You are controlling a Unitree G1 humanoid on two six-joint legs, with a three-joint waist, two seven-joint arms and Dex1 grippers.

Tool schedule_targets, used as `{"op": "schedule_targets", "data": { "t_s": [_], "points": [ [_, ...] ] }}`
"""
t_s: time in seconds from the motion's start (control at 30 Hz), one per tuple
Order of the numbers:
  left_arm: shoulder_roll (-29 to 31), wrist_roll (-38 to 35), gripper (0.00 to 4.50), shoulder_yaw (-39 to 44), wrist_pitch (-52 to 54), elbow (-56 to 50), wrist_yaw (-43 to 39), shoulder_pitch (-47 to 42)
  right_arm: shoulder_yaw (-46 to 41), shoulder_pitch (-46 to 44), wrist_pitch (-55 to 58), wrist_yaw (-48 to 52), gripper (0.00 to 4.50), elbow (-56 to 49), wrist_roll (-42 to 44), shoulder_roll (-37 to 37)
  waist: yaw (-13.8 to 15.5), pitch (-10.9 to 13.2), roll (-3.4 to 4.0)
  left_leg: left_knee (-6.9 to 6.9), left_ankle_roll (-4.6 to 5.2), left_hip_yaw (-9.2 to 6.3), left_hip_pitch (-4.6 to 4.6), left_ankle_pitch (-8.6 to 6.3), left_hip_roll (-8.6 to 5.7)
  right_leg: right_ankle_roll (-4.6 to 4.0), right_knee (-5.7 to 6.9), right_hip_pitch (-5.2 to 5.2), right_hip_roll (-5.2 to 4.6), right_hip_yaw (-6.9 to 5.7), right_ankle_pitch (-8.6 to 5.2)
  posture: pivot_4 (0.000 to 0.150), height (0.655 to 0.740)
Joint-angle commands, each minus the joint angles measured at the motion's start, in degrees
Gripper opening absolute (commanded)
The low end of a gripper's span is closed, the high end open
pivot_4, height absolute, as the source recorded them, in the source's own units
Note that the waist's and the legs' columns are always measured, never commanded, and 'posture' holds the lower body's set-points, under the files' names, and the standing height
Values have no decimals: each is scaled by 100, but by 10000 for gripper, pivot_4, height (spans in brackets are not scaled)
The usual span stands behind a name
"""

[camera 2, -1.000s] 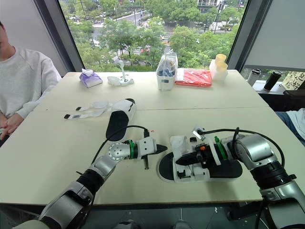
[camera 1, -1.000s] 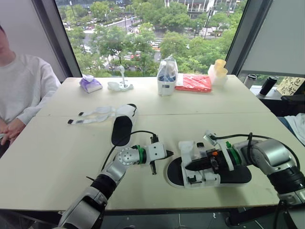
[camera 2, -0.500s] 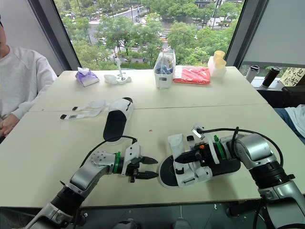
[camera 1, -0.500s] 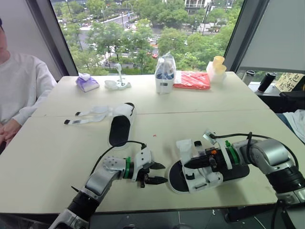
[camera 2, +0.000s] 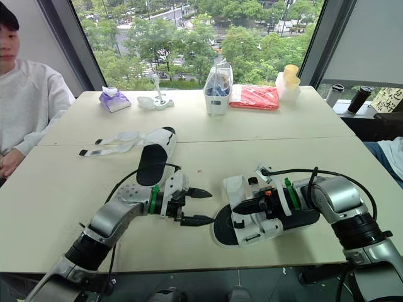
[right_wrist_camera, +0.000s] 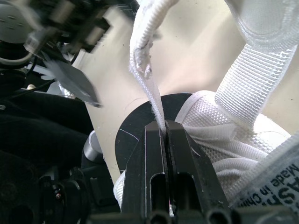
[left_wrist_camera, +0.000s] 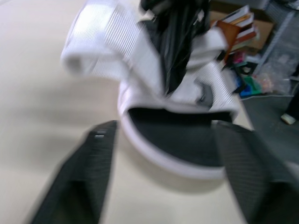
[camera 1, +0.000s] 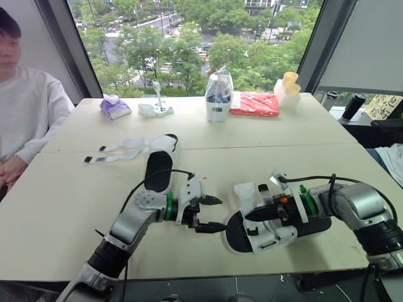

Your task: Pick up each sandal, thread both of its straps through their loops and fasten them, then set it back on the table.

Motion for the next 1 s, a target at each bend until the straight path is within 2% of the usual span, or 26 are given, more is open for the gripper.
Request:
{"op": "schedule_targets", "data": {
  "t_s": [0.03,0.07,0.2,0.4,0.53,0.67,0.87,1.0],
  "points": [
    [-37,-131,15800,7,140,-212,24,-65,-138,-99,14,-126,0,106,49,120,-10,0,0,0,0,0,1,0,1,0,1,0,2,0,0,1500,7400],
    [-35,-163,12064,-62,256,-264,-20,-60,-207,-131,75,-115,0,121,119,130,-9,1,0,0,0,0,2,0,1,0,2,0,4,0,0,1500,7400],
    [-49,19,12064,-412,277,-212,-82,-7,-427,-225,294,-31,0,149,351,96,-2,2,1,4,0,0,1,0,2,-1,4,1,5,1,0,1500,7400],
    [-433,495,12064,-871,-112,643,20,-271,-435,-219,368,-7,0,109,398,21,10,3,2,6,0,2,0,1,0,-1,4,1,4,2,0,1500,7400],
    [-519,1067,12064,-1216,-597,1245,135,-457,-449,-173,414,54,0,22,455,-69,16,3,2,7,0,4,1,1,-1,0,3,4,3,2,1,1500,7400],
    [-490,1806,12064,-1485,-1619,2052,391,-769,-479,-218,495,300,0,-60,616,-333,96,2,2,14,-1,3,3,1,-4,0,2,9,0,2,1,1500,7400],
    [-660,2186,12064,-1535,-2620,2877,639,-1054,-493,-297,606,515,0,-167,837,-553,134,1,1,23,-1,8,13,2,-4,-2,-2,24,-1,5,0,1500,7400],
    [-798,2371,12064,-1534,-3041,3219,825,-1171,-344,-36,480,597,0,-513,825,-733,161,0,0,29,-1,7,14,2,-6,3,-1,29,-3,4,2,1500,7400]
  ]
}}
